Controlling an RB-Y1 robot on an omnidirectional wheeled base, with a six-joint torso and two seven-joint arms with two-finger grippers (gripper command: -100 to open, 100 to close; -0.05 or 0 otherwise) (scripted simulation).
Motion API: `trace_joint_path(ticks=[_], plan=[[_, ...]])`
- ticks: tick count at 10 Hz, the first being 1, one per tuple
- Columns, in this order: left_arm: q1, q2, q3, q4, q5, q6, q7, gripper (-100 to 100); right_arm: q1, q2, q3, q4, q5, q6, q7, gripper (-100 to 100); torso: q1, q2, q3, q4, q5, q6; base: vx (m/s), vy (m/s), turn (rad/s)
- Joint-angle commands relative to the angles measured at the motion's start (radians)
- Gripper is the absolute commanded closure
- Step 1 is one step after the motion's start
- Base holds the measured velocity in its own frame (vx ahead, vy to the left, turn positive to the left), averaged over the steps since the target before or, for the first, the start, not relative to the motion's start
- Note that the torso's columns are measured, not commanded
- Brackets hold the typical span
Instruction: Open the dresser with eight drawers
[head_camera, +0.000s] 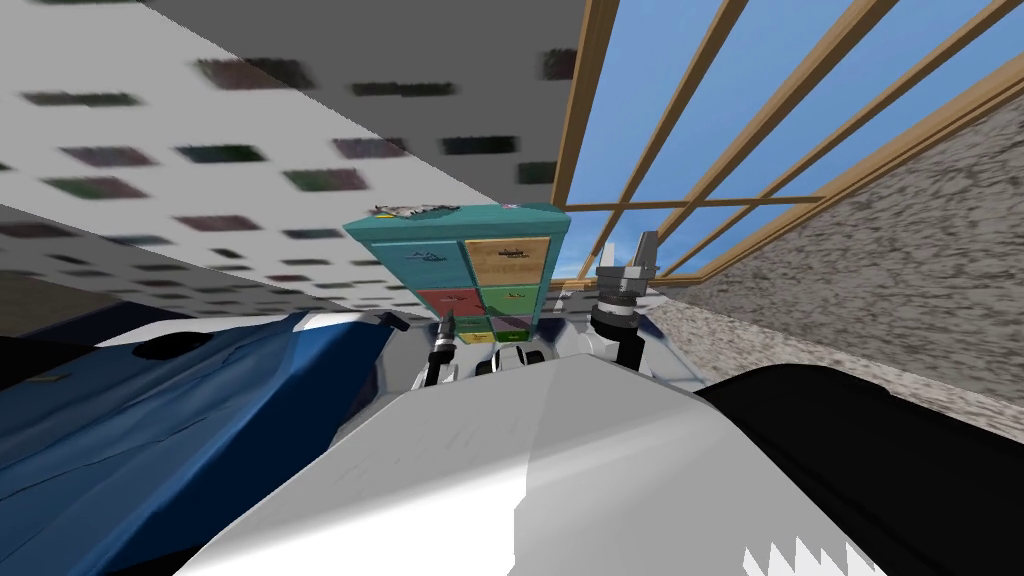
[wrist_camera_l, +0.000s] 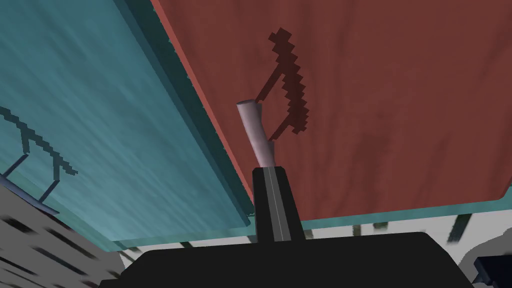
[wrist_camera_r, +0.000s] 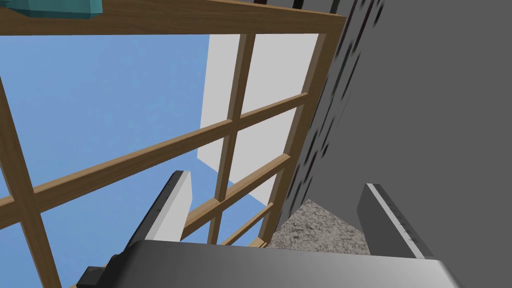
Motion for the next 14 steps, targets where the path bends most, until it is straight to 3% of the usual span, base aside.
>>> trace_joint_path(ticks=[1,3,4,5,8,9,10,11,12,14], plan=[[0.024,0.050,-0.010,-0.021,0.009,-0.009,0.040,100,0.000,0.000,0.000,0.000,0.000,0.000,0.000,0,0.002,-0.002,-0.001,-0.001,0.001,0.000,-0.069,-0.047,0.075],[0.040,0.084,-0.017,-0.035,0.015,-0.015,0.065,100,0.000,0.000,0.000,0.000,0.000,0.000,0.000,0,0.002,-0.004,-0.003,-0.001,0.001,0.000,-0.053,-0.038,0.071],[0.036,0.073,-0.015,-0.031,0.013,-0.013,0.055,100,0.000,0.000,0.000,0.000,0.000,0.000,0.000,0,0.001,-0.004,-0.002,-0.001,0.000,0.000,-0.023,-0.016,0.015],[0.025,0.076,-0.012,-0.040,0.016,0.011,0.062,-100,0.000,0.000,0.000,0.000,0.000,0.000,0.000,0,0.002,-0.004,-0.002,-0.001,0.001,0.000,0.101,-0.022,-0.048],[0.007,0.079,-0.007,-0.054,0.021,0.049,0.069,-100,0.001,0.000,0.000,0.000,0.000,0.000,0.000,0,0.000,-0.006,-0.004,-0.002,0.000,0.000,0.160,-0.043,-0.030],[0.011,0.078,-0.008,-0.050,0.020,0.038,0.067,-100,0.001,0.000,0.000,0.000,0.000,0.000,0.000,0,0.000,-0.003,-0.002,-0.001,0.000,0.000,0.078,-0.028,-0.004],[0.015,0.102,-0.008,-0.082,0.026,0.065,0.085,-100,0.000,0.000,0.000,0.000,0.000,0.000,0.000,0,0.002,0.003,0.002,0.001,0.000,0.000,0.101,-0.029,0.047],[0.011,0.093,-0.007,-0.065,0.024,0.051,0.076,-100,0.000,0.000,0.000,0.000,0.000,0.000,0.000,0,0.002,0.001,0.001,0.001,0.001,0.000,0.063,-0.018,0.015],[0.011,0.095,-0.007,-0.067,0.024,0.054,0.079,100,0.000,0.000,0.000,0.000,0.000,0.000,0.000,0,0.002,0.002,0.001,0.000,0.001,0.000,0.011,-0.003,-0.002],[0.031,0.105,-0.013,-0.093,0.025,0.058,0.085,100,0.000,0.000,0.000,0.000,0.000,0.000,0.000,0,0.001,0.007,0.004,0.003,0.000,0.000,-0.146,0.009,0.036]])
